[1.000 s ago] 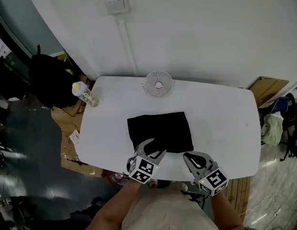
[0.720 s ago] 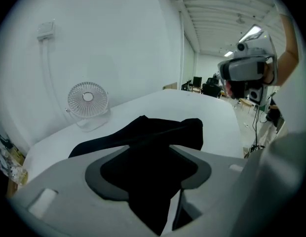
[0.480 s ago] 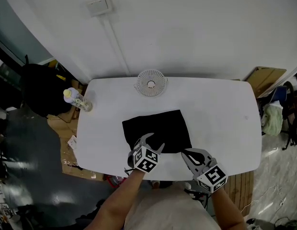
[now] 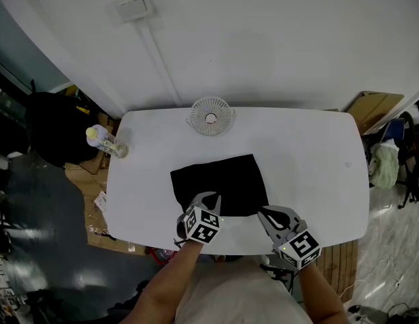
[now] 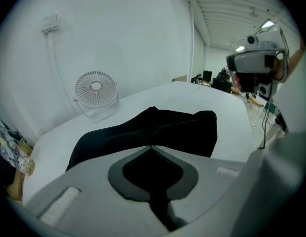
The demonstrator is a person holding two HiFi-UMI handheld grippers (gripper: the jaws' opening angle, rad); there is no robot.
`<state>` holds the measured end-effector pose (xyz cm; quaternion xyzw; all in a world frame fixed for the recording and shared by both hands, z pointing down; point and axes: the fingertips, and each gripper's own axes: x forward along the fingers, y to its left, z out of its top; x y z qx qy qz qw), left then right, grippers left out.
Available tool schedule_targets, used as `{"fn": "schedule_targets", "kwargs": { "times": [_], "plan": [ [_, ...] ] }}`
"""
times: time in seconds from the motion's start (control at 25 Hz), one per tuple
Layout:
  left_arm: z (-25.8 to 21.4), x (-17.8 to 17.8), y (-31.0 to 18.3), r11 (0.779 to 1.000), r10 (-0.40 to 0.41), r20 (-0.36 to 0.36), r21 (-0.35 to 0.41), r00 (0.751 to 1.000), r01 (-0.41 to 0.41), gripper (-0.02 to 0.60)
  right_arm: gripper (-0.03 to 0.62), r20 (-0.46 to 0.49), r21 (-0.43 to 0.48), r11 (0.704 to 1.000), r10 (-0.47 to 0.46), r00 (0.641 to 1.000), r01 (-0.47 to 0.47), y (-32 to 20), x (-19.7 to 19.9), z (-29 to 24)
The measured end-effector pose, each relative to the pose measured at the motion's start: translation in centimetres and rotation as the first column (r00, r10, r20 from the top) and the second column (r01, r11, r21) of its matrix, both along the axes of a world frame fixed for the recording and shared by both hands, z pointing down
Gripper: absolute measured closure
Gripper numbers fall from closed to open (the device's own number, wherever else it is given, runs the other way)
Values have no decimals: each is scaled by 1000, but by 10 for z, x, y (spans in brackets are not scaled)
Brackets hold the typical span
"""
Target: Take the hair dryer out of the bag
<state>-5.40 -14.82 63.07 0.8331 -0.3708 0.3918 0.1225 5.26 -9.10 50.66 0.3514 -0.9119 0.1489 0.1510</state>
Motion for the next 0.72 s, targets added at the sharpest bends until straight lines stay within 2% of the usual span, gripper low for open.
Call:
{"fn": "schedule_targets", "kwargs": {
  "times": [0.28, 0.44, 0.48, 0.52, 0.56, 0.72],
  "plan": [
    [-16, -20, -4, 995, -93, -67, 11, 993, 94, 571, 576, -29, -24, 999, 48, 998, -49, -18, 17, 11],
    [-21, -34, -2, 988, -153, -58, 25, 987, 154, 557, 576, -46, -36, 997, 66, 997, -68, -30, 23, 17],
    [-21, -40, -1, 982, -184, -59, 26, 981, 186, 510, 576, -50, -36, 997, 66, 997, -68, -32, 23, 18],
    [-21, -47, 1, 974, -222, -64, 22, 973, 223, 434, 576, -52, -37, 997, 65, 997, -67, -33, 23, 19],
    [-20, -56, 3, 965, -261, -69, 14, 963, 263, 399, 576, -53, -39, 997, 63, 997, -65, -34, 22, 19],
    [-16, -90, 9, 919, -394, -92, -22, 915, 394, 366, 576, -65, -54, 997, 50, 997, -53, -36, 18, 26]
  ]
}}
